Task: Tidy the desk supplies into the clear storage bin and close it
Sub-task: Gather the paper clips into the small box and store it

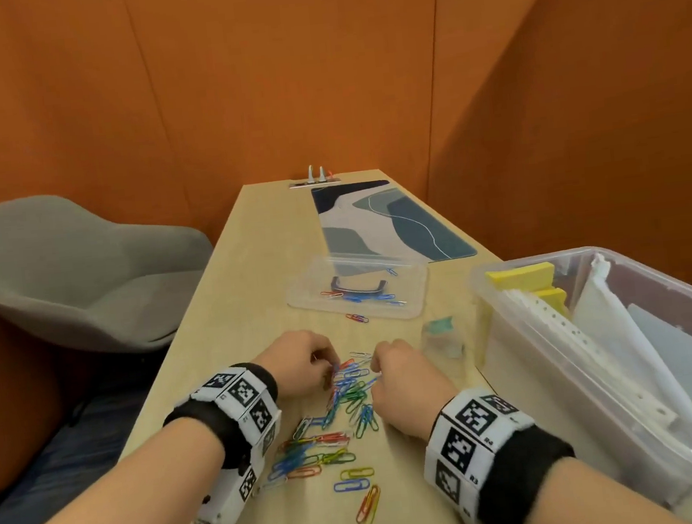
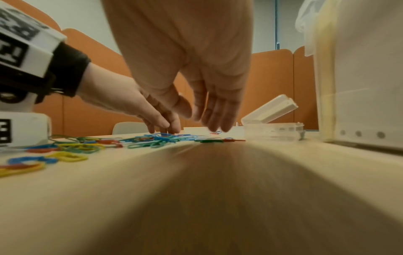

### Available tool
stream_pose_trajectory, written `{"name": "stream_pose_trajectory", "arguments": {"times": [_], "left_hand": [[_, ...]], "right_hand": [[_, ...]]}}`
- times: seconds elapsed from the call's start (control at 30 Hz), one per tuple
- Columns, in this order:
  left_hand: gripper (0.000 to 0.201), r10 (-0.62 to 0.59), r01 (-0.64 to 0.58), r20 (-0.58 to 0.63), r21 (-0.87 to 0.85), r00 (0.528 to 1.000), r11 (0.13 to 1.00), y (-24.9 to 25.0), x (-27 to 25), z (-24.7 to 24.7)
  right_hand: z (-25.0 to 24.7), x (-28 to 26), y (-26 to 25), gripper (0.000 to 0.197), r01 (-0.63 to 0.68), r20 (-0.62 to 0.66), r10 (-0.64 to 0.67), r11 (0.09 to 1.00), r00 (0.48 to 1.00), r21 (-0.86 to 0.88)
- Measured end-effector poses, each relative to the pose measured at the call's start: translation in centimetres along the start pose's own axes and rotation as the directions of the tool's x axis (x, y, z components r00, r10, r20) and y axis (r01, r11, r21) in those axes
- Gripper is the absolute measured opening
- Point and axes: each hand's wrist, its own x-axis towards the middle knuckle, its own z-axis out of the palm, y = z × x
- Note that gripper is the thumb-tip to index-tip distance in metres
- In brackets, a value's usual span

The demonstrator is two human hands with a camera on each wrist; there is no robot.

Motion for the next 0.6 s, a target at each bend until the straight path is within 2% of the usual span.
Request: {"name": "stream_pose_trajectory", "arguments": {"times": [0.07,0.13,0.2,0.33,0.47,0.53,0.6], "left_hand": [[0.026,-0.019,0.016,-0.131,-0.029,0.991,0.999,-0.5,0.4,-0.2],[0.026,-0.075,0.064,-0.258,-0.050,0.963,0.997,-1.6,1.2,-0.4],[0.035,-0.126,0.117,-0.284,-0.049,0.950,0.992,-2.7,2.3,-0.6],[0.058,-0.186,0.187,-0.207,-0.017,0.960,0.982,-5.1,5.1,-0.9],[0.059,-0.142,0.154,-0.133,0.087,0.981,0.984,-6.8,7.6,-1.3],[0.055,-0.127,0.130,-0.027,0.135,0.992,0.982,-6.8,8.4,-1.5],[0.048,-0.152,0.146,0.049,0.107,0.987,0.984,-6.3,8.5,-1.5]], "right_hand": [[-0.1,0.6,0.1,0.038,-0.011,-0.049,0.010,0.999,0.999,-0.036],[0.2,1.6,0.3,0.038,-0.040,-0.031,0.037,0.996,0.999,-0.085],[0.4,2.6,0.4,0.036,-0.071,-0.025,0.068,0.989,0.997,-0.128],[0.1,3.9,0.8,0.032,-0.158,-0.032,0.156,0.983,0.987,-0.097],[0.2,5.2,1.1,0.035,-0.171,0.006,0.172,0.981,0.985,-0.095],[0.3,5.4,1.0,0.036,-0.124,0.025,0.125,0.992,0.992,-0.035],[0.2,5.3,0.8,0.034,-0.019,0.027,0.017,0.998,1.000,0.061]]}}
